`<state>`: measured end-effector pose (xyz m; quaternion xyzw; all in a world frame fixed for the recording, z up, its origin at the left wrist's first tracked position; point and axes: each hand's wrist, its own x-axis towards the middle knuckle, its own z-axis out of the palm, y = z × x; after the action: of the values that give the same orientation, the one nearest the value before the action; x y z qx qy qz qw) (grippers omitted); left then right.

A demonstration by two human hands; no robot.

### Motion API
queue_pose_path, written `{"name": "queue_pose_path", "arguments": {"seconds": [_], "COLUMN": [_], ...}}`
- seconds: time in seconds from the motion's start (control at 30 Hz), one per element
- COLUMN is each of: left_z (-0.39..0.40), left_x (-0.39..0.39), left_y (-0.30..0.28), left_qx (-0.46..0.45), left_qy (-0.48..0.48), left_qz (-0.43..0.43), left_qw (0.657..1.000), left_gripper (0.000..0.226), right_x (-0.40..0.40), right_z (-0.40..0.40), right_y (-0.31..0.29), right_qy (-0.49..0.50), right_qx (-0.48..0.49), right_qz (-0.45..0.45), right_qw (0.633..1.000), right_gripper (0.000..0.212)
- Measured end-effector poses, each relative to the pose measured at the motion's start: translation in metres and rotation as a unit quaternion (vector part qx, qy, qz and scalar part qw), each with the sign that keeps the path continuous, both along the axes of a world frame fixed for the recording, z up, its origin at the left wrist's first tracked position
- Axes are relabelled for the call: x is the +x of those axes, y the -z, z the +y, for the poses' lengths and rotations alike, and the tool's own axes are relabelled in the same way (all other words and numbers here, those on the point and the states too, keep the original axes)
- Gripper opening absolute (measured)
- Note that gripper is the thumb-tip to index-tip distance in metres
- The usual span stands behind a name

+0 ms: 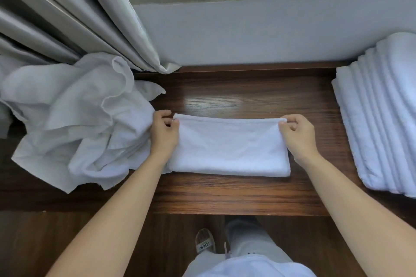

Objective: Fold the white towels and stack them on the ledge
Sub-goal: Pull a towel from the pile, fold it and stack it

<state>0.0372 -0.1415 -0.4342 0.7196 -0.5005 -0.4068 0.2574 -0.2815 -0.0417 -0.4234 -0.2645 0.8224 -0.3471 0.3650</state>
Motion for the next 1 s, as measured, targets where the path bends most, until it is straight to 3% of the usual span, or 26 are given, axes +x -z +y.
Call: {"name": "queue_pose_path", "arguments": {"seconds": [0.07, 0.13, 0.2, 0.23, 0.33, 0.4, 0.57, 0.7, 0.87, 1.0], "left_z": [0.001, 0.008, 0.022, 0.029, 0.049, 0.053, 0.043, 0.028, 0.012, -0.024], "left_x": [-0.002, -0.004, -0.014, -0.02, -0.036, -0.037, -0.025, -0.011, -0.001, 0.003], "left_y": [-0.001, -0.001, 0.001, 0.005, 0.019, 0.03, 0.042, 0.038, 0.029, 0.006], "left_qx": [-0.029, -0.135, -0.248, -0.275, -0.2, -0.133, -0.106, -0.087, -0.086, -0.122], "left_qy": [0.019, 0.095, 0.228, 0.305, 0.484, 0.52, 0.491, 0.475, 0.452, 0.45], "left_qz": [-0.048, -0.151, -0.217, -0.23, -0.265, -0.297, -0.371, -0.369, -0.376, -0.397], "left_qw": [0.998, 0.975, 0.916, 0.882, 0.809, 0.789, 0.781, 0.794, 0.804, 0.791], "left_gripper": [0.031, 0.03, 0.03, 0.034, 0.066, 0.085, 0.11, 0.113, 0.087, 0.043], "right_x": [0.002, 0.008, 0.025, 0.036, 0.065, 0.068, 0.046, 0.029, 0.021, -0.004], "right_z": [0.001, 0.005, 0.01, 0.012, 0.018, 0.023, 0.02, 0.02, 0.009, -0.021], "right_y": [0.0, 0.001, 0.009, 0.015, 0.036, 0.047, 0.051, 0.047, 0.032, 0.009], "right_qy": [-0.009, -0.091, -0.239, -0.308, -0.458, -0.491, -0.494, -0.475, -0.464, -0.437], "right_qx": [0.014, -0.025, -0.108, -0.129, -0.034, 0.026, 0.065, 0.084, 0.075, 0.102], "right_qz": [0.039, 0.2, 0.349, 0.37, 0.356, 0.372, 0.407, 0.415, 0.422, 0.401], "right_qw": [0.999, 0.975, 0.9, 0.867, 0.814, 0.788, 0.766, 0.772, 0.775, 0.799], "right_gripper": [0.018, 0.027, 0.033, 0.037, 0.063, 0.075, 0.078, 0.076, 0.071, 0.05]}}
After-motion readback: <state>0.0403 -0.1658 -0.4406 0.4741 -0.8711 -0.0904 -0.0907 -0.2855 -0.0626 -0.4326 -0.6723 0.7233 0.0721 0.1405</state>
